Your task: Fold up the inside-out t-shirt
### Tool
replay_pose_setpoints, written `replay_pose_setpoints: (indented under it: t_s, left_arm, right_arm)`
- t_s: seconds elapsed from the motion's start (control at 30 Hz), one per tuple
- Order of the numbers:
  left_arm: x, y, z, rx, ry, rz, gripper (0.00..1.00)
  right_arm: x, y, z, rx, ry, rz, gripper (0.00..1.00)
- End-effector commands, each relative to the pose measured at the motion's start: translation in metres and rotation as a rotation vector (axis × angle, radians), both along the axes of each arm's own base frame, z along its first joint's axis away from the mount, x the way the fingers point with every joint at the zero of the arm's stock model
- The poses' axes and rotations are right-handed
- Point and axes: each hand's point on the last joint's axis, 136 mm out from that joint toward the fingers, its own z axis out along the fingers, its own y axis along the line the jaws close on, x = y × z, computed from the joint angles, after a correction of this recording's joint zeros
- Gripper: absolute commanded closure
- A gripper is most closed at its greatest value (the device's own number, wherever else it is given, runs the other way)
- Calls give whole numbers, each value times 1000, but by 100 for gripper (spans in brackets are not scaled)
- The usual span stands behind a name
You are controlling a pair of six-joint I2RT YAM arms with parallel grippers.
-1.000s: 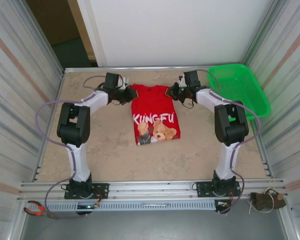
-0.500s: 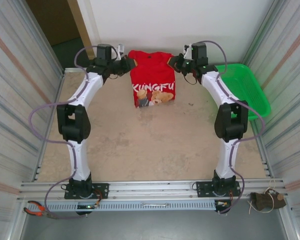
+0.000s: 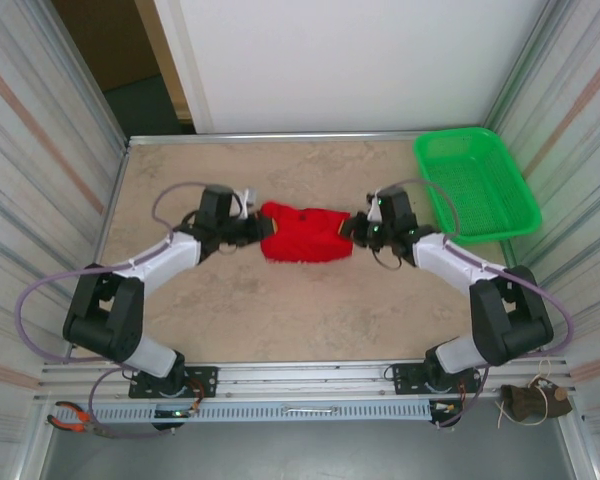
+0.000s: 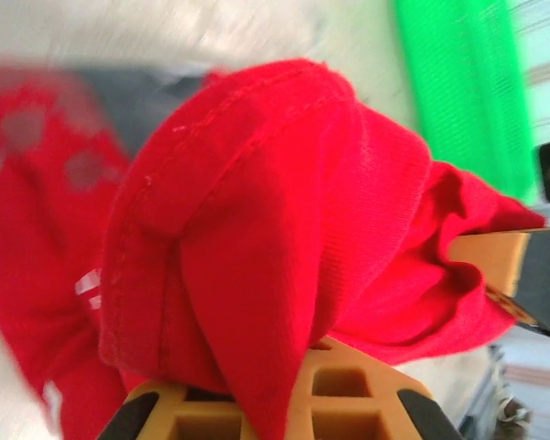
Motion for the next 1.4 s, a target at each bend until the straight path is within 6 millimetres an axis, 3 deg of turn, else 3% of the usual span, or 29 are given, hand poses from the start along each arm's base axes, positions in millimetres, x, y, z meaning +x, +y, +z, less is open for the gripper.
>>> replay_pose_setpoints:
  t_s: [0.0, 0.23, 0.4, 0.57, 0.73, 0.77, 0.8, 0.9, 0.93, 1.03, 1.13, 1.23, 1.37]
  left_arm:
    - [26, 22, 19, 79, -177, 110, 100]
    - [60, 39, -8, 255, -173, 188, 100]
    - [86, 35, -35, 322, -126, 182, 100]
    - [95, 29, -62, 344, -71, 154, 100]
    - [95, 30, -77, 365, -41, 147, 100]
    - [96, 31, -79, 370, -31, 141, 96]
    - [97, 30, -78, 371, -26, 133, 88]
    - [105, 29, -58, 364, -54, 108, 54]
    - [107, 31, -44, 356, -73, 110, 43]
    - [106, 37, -3, 331, -117, 116, 26]
    - [89, 33, 38, 268, -151, 98, 18]
    - [62, 8, 60, 153, -164, 56, 17]
    - [40, -34, 52, -46, -120, 5, 17]
  right_arm:
    - [21, -13, 21, -81, -188, -71, 100]
    - [62, -18, 7, -186, -229, -113, 100]
    - [86, -23, -23, -257, -152, -169, 100]
    - [82, -47, -60, -319, -40, -293, 100]
    - [76, -58, -78, -313, 11, -328, 100]
    - [77, -59, -77, -313, 10, -320, 97]
    - [77, -60, -75, -314, 8, -315, 86]
    - [75, -68, -53, -308, -23, -313, 56]
    - [73, -71, -41, -304, -44, -316, 53]
    - [58, -73, -6, -281, -86, -302, 52]
    - [38, -57, 23, -220, -109, -237, 56]
    - [25, -26, 40, -151, -118, -178, 63]
    - [25, 18, 35, -20, -87, -139, 70]
